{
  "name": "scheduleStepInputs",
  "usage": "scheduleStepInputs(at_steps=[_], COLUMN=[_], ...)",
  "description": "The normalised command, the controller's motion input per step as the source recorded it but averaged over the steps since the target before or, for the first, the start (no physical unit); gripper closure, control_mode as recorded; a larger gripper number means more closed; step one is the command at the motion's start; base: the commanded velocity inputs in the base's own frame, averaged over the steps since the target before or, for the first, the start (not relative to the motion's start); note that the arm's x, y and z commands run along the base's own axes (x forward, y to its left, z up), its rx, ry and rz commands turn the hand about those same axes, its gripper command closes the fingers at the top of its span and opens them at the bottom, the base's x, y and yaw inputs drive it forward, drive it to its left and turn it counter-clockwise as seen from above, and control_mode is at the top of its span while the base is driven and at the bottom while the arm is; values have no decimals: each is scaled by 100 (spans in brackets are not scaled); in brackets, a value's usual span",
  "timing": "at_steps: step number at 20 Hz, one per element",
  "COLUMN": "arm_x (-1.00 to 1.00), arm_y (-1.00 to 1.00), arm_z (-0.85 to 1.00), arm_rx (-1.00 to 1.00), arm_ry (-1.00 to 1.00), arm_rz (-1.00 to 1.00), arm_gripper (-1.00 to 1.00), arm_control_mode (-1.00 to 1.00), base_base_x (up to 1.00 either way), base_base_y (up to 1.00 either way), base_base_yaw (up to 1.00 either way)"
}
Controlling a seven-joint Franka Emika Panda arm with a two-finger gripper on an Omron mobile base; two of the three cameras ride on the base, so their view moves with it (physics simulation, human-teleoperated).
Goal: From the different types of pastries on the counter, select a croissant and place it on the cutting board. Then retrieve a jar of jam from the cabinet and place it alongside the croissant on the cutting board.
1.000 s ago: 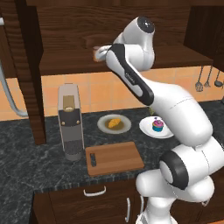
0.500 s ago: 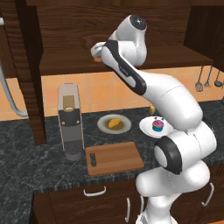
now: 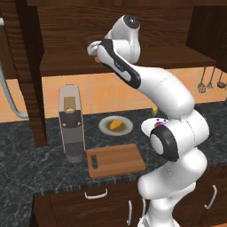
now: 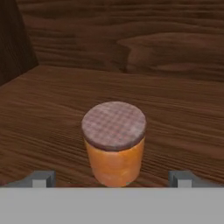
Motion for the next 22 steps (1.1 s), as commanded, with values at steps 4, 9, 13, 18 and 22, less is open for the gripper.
scheduleStepInputs(at_steps=[4,9,13,18,22], arm_x=[19,16,14,0,0], arm_y=[6,2,0,0,19], arm_z=[-10,-3,0,-4,-14], arm_rx=[0,0,0,0,0], arm_ry=[5,2,0,1,6], arm_rz=[0,0,1,0,0], arm_gripper=[-100,-100,-100,-100,100], arm_control_mode=[-100,-100,-100,-100,-100], base_base_x=[0,0,0,0,0], base_base_y=[0,0,0,0,0], base_base_yaw=[0,0,0,0,0])
